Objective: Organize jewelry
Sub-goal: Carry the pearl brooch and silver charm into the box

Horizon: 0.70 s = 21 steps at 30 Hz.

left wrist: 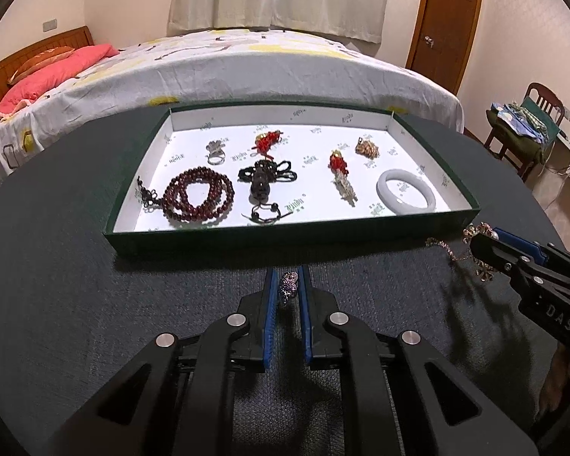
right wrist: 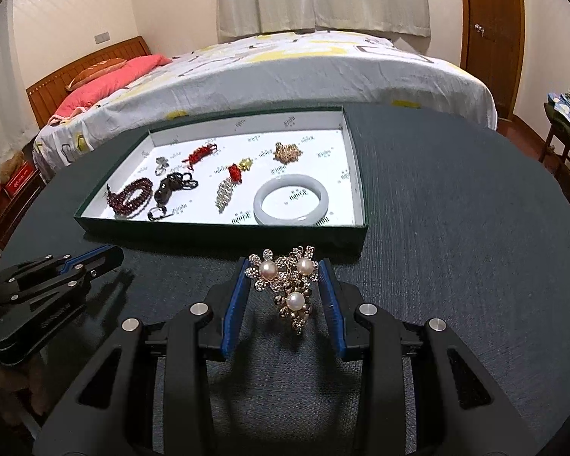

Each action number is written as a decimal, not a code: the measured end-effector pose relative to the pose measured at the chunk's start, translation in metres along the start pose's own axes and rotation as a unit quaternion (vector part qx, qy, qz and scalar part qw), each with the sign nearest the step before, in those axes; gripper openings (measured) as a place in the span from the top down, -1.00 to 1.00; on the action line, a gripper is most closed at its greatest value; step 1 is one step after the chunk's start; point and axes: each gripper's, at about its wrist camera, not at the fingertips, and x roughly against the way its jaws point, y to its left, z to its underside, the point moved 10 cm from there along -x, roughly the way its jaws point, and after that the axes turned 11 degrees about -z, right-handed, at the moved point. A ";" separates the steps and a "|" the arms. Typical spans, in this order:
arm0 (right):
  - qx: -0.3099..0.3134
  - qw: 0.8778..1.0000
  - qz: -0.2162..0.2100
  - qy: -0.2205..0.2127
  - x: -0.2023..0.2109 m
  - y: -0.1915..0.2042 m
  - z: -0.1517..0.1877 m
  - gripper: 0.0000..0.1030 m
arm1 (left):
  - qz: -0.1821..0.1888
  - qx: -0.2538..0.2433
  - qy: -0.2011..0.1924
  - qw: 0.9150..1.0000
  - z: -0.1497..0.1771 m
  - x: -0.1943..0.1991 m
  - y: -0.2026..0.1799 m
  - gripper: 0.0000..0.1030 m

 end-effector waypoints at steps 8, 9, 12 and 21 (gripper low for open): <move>0.006 1.000 -0.011 -0.024 0.016 0.011 -0.019 0.31 | 0.009 0.017 -0.020 1.000 -0.022 0.014 0.007 0.77; 0.008 1.000 -0.011 -0.026 0.017 0.012 -0.022 0.31 | 0.009 0.018 -0.025 0.999 -0.026 0.016 0.008 0.77; 0.015 0.999 -0.013 -0.036 0.020 0.018 -0.033 0.31 | 0.009 0.021 -0.039 0.999 -0.039 0.021 0.010 0.77; 0.041 0.996 -0.021 -0.072 0.012 0.033 -0.084 0.31 | 0.007 0.031 -0.065 0.997 -0.082 0.014 0.024 0.77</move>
